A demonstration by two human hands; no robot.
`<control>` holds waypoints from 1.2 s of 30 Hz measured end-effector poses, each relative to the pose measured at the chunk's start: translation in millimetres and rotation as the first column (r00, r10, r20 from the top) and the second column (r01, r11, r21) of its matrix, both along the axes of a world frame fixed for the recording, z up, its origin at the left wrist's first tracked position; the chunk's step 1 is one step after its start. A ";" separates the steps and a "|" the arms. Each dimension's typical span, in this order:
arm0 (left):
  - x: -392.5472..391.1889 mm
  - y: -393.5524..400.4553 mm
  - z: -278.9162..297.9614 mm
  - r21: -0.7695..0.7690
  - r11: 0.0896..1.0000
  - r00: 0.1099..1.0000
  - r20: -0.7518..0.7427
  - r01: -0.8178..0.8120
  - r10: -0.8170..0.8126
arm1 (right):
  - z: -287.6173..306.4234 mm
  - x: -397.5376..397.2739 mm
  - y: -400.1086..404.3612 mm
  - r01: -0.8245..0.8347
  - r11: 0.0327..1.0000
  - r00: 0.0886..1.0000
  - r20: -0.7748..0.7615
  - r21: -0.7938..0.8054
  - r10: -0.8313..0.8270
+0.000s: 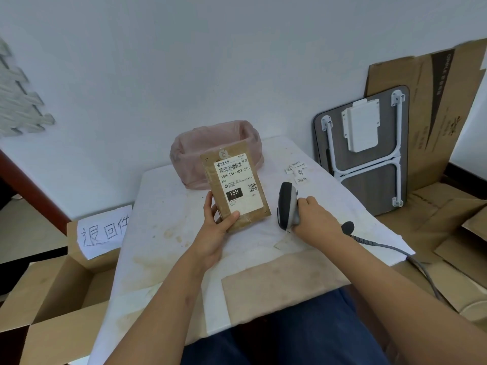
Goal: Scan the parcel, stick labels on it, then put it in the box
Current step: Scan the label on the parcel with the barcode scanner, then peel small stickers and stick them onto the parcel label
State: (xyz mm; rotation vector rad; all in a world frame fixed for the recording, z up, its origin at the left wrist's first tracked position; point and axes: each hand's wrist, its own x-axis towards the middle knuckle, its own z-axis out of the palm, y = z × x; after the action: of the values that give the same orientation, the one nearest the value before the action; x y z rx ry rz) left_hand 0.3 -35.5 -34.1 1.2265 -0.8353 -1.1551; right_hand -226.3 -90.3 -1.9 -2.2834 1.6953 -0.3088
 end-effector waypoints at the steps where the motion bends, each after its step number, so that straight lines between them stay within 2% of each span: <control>1: -0.1 0.0 0.1 -0.001 1.000 1.000 0.000 0.000 0.000 | -1.9 -0.9 -0.4 0.003 1.000 1.000 -0.007 -0.011 -0.003; 13: -1.6 0.3 1.7 0.014 1.000 1.000 0.002 -0.011 0.011 | -14.0 -2.4 -4.2 0.004 0.998 1.000 -0.020 0.058 -0.003; 18: -3.4 1.2 4.8 0.019 1.000 1.000 -0.008 -0.022 0.022 | -10.3 -3.1 -5.9 -0.005 0.998 0.997 -0.079 0.061 0.010; 23: -5.4 2.7 11.8 0.052 0.998 0.999 0.010 -0.041 0.041 | -6.6 -5.4 -5.6 -0.001 0.988 0.999 -0.045 0.157 0.008; 28: -4.3 5.1 22.7 0.127 0.990 0.998 0.032 -0.063 0.059 | 4.0 -5.7 -5.8 -0.050 0.960 0.997 0.068 0.274 0.032; 31: -5.4 9.1 32.0 0.195 0.979 0.995 0.086 -0.058 0.041 | 15.0 0.6 -3.5 -0.044 0.973 0.991 0.131 0.225 0.015; 36: -10.0 26.9 45.1 0.314 0.949 0.980 0.189 -0.002 -0.061 | 27.3 12.9 2.1 0.071 0.995 0.961 0.261 0.074 -0.088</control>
State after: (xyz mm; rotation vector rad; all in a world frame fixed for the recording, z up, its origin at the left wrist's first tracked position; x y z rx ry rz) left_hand -9.7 -8.6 11.0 1.6159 -0.8393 -1.2372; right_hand -213.4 -88.2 25.3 -2.0277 1.6367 -0.5414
